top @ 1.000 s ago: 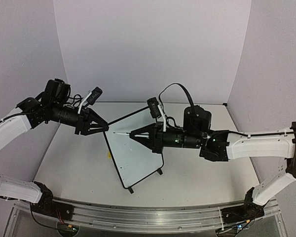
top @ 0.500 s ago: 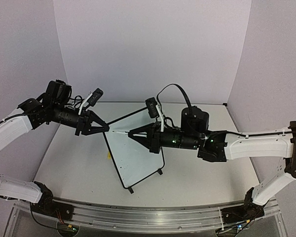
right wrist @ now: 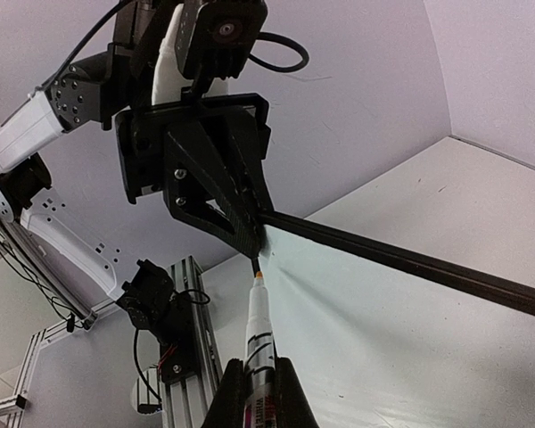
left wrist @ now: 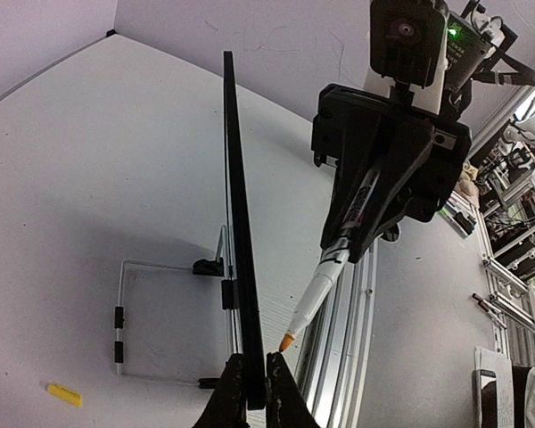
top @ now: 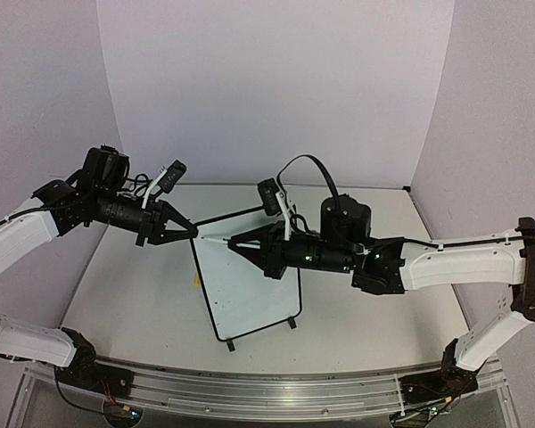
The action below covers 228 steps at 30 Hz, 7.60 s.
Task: Write a sentence on the whiteboard
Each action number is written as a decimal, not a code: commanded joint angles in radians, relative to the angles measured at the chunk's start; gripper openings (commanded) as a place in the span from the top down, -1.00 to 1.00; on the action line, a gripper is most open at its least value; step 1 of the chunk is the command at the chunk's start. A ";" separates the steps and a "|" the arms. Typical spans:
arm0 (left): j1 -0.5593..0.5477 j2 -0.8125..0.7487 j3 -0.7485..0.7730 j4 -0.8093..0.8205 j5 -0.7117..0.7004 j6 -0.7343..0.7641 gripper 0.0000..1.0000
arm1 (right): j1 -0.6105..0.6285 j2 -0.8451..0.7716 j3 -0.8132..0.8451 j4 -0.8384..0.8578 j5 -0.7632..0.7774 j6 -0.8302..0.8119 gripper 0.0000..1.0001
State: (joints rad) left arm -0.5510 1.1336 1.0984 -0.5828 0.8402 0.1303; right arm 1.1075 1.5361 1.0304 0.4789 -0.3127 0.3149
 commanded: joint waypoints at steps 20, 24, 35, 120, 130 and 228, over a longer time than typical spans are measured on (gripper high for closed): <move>-0.004 -0.028 -0.001 0.028 0.022 -0.004 0.93 | 0.024 0.031 0.050 0.074 0.121 -0.017 1.00; -0.004 -0.028 -0.001 0.029 0.023 -0.003 0.94 | 0.025 0.025 0.040 0.074 0.146 -0.017 1.00; -0.004 -0.033 -0.001 0.028 0.023 -0.004 0.96 | 0.025 -0.015 0.002 0.073 0.229 -0.010 1.00; -0.004 -0.030 -0.003 0.024 0.017 -0.006 1.00 | 0.067 0.009 -0.008 0.101 0.142 0.012 1.00; -0.004 -0.027 -0.003 0.024 0.014 -0.005 1.00 | 0.069 -0.090 -0.121 0.140 0.217 0.026 1.00; -0.004 -0.026 -0.002 0.017 0.023 -0.003 1.00 | 0.069 -0.089 -0.072 0.058 0.313 -0.048 1.00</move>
State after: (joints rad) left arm -0.5510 1.1271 1.0969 -0.5838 0.8325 0.1234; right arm 1.1751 1.4253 0.9161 0.5082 -0.0154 0.2867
